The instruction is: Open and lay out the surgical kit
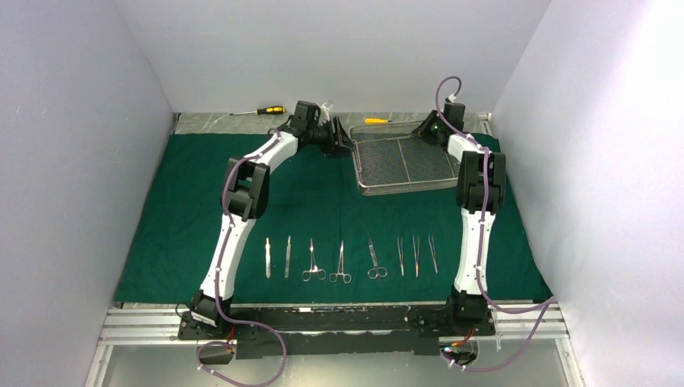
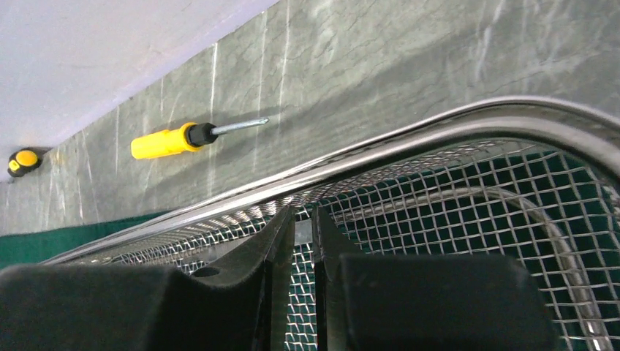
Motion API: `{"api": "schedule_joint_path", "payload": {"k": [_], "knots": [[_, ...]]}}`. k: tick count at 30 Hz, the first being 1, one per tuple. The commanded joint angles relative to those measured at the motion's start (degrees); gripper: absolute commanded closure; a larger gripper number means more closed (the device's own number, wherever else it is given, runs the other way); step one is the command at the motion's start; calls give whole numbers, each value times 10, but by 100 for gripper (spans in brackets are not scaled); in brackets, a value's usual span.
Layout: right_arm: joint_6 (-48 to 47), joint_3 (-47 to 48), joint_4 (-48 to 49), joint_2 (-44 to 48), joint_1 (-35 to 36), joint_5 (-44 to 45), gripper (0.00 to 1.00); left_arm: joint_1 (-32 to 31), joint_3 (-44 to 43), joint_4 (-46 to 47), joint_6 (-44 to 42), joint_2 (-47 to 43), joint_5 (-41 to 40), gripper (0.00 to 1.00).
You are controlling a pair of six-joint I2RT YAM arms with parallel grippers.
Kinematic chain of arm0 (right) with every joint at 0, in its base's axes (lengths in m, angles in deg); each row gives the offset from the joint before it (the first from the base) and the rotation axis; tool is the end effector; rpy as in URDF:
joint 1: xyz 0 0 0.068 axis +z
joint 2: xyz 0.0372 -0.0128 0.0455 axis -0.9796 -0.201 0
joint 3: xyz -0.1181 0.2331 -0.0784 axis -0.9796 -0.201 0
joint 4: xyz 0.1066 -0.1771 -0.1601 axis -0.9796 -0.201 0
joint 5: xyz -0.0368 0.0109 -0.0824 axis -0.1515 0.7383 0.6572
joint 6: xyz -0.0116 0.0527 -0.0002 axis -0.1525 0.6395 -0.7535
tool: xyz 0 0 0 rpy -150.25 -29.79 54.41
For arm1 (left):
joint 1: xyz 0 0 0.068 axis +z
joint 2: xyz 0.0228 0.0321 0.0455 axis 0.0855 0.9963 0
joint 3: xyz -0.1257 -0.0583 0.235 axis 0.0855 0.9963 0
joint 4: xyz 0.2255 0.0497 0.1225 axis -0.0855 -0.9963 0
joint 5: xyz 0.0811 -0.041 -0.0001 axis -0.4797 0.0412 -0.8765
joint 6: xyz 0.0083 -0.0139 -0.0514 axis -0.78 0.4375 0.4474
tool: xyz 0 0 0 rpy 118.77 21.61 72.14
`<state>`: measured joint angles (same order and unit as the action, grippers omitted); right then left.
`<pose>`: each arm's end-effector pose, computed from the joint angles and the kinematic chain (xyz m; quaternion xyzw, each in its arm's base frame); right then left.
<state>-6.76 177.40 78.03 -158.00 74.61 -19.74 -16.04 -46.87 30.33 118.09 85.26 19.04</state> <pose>0.5506 -0.0252 0.1346 0.2008 0.8500 0.2542 0.4155 0.5276 -0.2268 0.1514 0.0077 0.8527 -0.4825 0.1999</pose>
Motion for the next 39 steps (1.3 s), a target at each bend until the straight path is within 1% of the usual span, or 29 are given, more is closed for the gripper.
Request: {"api": "schedule_joint_path", "payload": {"k": [1,8,15,20,23,25,27,30,32,34,37,39], "knots": [[-15,14,11,-11,12,-15,81,-16,-23,0,-26,14,-1,46],[-31,3,1,1,19,-51,82,-16,-24,-16,-34,16,-13,54],[-79,-50,-33,57,21,-164,82,-16,-39,-26,-30,24,-19,55],[-115,-96,-85,107,25,-177,82,-16,-40,-28,-27,27,-20,55],[-126,-122,-91,139,26,-173,82,-15,-40,-31,-27,28,-20,55],[-137,-125,-103,157,28,-158,81,-15,-41,-32,-25,27,-20,56],[-154,-116,-123,171,34,-110,81,-15,-41,-35,-25,24,-21,56],[-181,-63,-183,163,43,-48,77,-12,-43,-40,-26,15,-29,55],[-193,-23,-227,146,59,-18,74,-12,-53,-67,-51,6,-59,51],[-201,-7,-255,136,71,11,69,-11,-63,-93,-80,-6,-81,47],[-222,-11,-268,132,90,47,64,-1,-51,-96,-92,-29,-78,40],[-234,-8,-272,128,101,61,58,6,-40,-89,-93,-45,-70,34]]}}
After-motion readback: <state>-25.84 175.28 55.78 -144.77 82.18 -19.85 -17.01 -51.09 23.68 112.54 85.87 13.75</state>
